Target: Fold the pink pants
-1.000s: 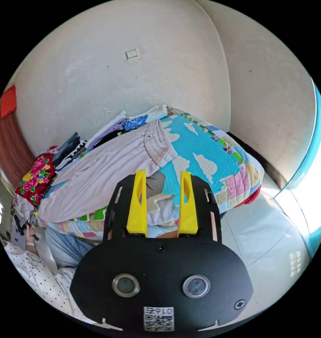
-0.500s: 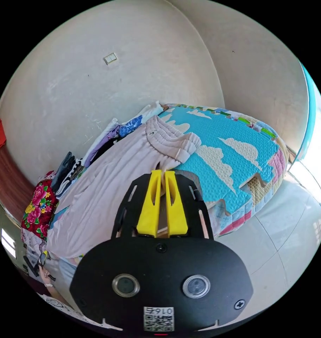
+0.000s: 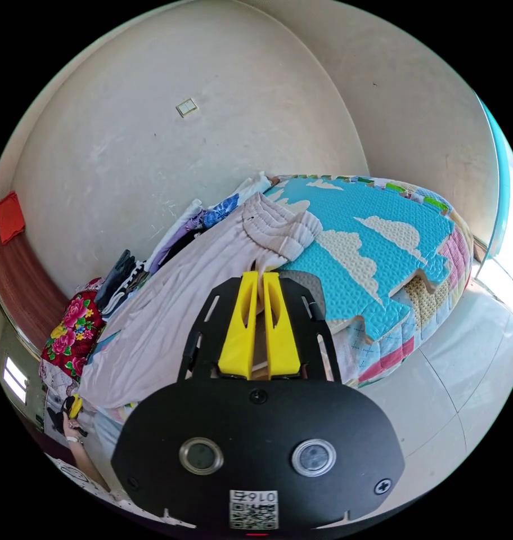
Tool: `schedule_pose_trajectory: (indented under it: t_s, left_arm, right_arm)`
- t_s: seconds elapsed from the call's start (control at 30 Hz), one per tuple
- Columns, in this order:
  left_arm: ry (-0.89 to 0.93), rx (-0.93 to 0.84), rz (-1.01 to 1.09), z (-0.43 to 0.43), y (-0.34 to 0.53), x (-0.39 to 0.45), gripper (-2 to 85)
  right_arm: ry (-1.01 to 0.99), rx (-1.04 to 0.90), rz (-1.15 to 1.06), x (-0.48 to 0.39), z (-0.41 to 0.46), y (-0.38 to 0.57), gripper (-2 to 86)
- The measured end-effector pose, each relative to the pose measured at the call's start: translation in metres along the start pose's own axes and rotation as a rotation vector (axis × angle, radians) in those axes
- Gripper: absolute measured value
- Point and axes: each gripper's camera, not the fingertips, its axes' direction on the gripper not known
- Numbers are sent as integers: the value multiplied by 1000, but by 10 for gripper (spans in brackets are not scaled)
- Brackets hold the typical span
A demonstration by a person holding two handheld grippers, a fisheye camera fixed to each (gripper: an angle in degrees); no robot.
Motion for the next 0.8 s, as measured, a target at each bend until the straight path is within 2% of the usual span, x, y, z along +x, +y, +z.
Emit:
schedule_pose_trajectory:
  t_s: [0.13,0.33,0.47,0.67,0.8]
  left_arm:
    - [107,13,-46,1,-2,-15,81]
    - [19,-1,-3,6,-14,-11,58]
    - [26,11,7,5,-18,-13,-2]
    - [76,53,35,-11,-29,-16,-10]
    - [108,56,72,-22,-40,-10,-10]
  right_arm:
    - [-53,26,29,19,1,18,12]
    - [-71,33,27,36,5,36,11]
    - [-81,28,29,46,7,42,10]
    - [-129,47,74,69,5,49,7]
    - [-201,131,101,92,-16,52,2]
